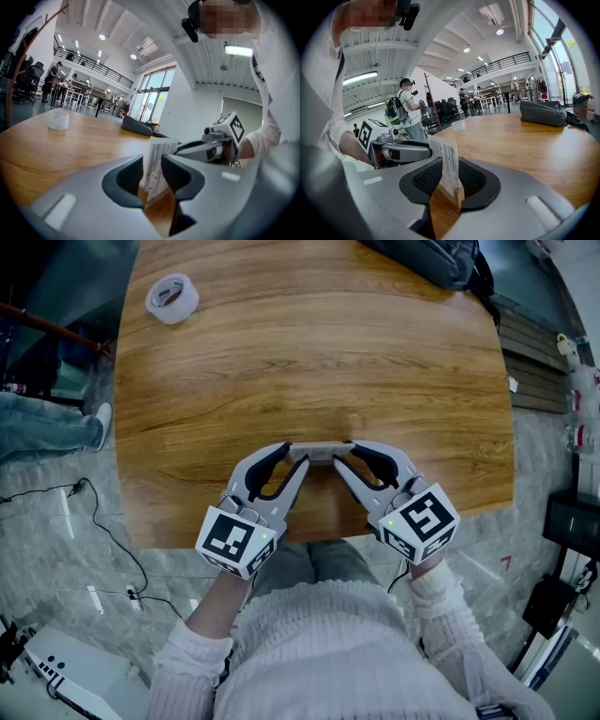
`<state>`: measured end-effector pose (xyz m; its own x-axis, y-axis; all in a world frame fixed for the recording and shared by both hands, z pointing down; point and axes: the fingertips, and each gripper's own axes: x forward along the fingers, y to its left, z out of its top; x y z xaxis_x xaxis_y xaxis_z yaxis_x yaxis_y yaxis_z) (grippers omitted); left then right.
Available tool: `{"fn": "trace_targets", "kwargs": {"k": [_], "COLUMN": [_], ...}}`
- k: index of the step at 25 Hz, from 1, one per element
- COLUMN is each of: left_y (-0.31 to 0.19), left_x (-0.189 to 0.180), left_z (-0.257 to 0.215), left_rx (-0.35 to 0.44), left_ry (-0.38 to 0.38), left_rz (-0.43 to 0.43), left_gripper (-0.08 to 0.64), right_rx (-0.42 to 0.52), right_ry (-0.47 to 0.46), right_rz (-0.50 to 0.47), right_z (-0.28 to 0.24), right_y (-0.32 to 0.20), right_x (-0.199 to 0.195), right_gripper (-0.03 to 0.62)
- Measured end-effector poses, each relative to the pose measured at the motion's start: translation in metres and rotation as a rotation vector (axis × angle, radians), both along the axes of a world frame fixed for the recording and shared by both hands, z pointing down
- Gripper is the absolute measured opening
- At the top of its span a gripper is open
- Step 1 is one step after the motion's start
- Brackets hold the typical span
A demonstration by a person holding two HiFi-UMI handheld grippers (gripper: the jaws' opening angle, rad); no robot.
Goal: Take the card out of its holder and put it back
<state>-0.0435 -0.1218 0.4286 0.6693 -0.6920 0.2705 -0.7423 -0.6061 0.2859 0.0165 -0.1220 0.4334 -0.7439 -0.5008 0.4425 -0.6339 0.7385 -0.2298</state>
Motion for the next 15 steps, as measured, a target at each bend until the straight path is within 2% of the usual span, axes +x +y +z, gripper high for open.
{"fn": "trace_targets", "kwargs": {"k": [15], "left_y": [0.005], "left_x": [-0.013], "left_z": [-0.015], "left_rx": [0.023], "left_ry": [-0.005], "left_rz": [-0.036], "left_gripper": [0.124], "right_rx": [0.024], "right_ry": [-0.018], "right_rz": [0.043], "right_z": [-0.016], "right_y": [0.002], "right_x": [0.006], "right_gripper": [0.133]}}
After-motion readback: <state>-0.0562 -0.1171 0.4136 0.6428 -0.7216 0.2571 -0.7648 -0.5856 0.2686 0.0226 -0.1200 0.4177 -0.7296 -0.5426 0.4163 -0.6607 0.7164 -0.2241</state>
